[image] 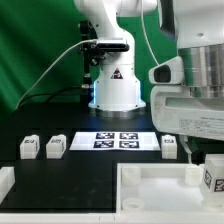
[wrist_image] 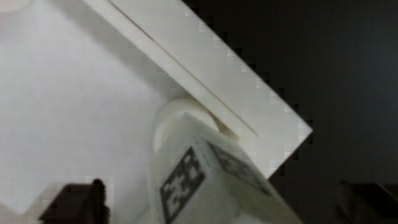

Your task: Assemble one leg

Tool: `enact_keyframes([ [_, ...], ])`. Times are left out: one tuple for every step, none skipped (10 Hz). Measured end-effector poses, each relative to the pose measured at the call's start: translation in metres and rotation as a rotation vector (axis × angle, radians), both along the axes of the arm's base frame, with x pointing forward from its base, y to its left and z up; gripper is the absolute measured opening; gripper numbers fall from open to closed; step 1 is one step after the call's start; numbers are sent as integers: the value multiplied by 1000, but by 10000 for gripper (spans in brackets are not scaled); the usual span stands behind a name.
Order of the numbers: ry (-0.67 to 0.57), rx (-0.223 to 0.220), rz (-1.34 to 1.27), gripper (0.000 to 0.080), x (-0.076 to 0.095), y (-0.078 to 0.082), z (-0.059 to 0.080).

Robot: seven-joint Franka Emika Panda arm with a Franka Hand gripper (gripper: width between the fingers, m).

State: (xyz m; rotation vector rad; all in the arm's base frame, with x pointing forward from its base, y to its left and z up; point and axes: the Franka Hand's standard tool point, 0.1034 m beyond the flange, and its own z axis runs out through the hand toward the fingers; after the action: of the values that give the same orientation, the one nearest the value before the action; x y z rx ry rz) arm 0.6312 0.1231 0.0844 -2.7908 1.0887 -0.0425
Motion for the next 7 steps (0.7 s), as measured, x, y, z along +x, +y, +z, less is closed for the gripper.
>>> enact_keyframes([
  [-13, -9, 101, 648, 0, -2, 0],
  [-25, -22, 227, 648, 0, -3, -1],
  [-31, -70, 471, 649, 4, -12, -5],
  [-37, -98, 627, 649, 9, -15, -4],
  [-40, -96, 613, 637, 9, -15, -5],
  [-35, -92, 577, 637, 9, -15, -5],
  [-35, -91, 565, 465, 9, -15, -5],
])
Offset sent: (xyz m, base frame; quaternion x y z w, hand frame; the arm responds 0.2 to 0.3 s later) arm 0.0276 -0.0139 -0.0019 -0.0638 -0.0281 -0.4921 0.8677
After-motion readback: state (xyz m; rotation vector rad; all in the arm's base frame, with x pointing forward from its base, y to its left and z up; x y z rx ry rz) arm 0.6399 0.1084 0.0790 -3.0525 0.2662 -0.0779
